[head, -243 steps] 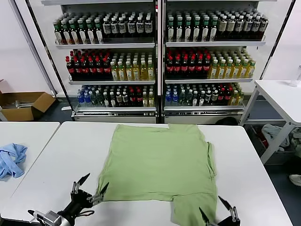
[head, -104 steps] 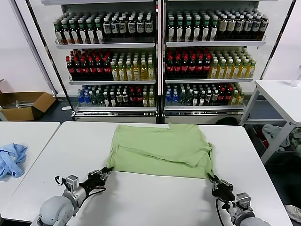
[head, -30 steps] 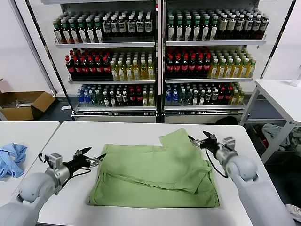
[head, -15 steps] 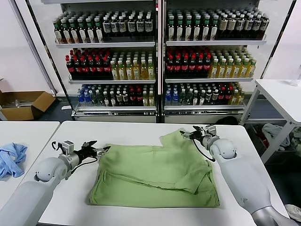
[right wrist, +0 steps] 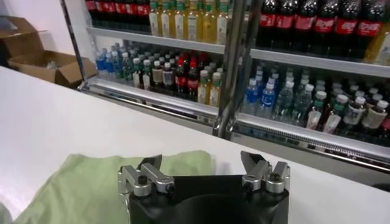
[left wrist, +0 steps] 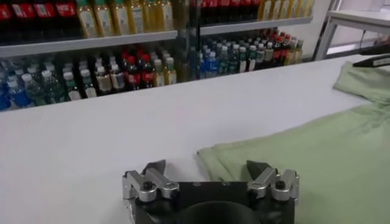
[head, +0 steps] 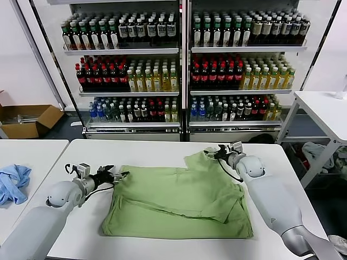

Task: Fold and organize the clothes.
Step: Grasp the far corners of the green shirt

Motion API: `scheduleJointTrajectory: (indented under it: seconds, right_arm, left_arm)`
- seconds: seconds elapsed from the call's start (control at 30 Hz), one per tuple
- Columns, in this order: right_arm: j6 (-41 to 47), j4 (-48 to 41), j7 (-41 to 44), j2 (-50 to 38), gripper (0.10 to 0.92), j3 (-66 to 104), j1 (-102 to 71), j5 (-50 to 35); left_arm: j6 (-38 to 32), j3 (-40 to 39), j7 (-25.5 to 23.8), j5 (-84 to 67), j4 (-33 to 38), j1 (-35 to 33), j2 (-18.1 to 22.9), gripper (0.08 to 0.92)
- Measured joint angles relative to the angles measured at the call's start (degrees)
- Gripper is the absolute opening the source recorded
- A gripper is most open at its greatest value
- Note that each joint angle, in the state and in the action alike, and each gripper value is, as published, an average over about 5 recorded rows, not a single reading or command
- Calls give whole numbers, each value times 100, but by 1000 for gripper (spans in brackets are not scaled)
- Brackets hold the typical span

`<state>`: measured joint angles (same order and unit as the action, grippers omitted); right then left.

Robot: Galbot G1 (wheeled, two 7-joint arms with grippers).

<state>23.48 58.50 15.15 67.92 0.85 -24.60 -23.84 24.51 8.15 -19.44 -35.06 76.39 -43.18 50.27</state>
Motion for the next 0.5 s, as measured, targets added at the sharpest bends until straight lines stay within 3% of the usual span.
scheduleJointTrajectory:
  seconds: [0.5]
  right_arm:
    - [-46,45,7,6,255,-35,-40,-84]
  left_arm:
    - [-105,-167,-146,8,-89,80,35,378]
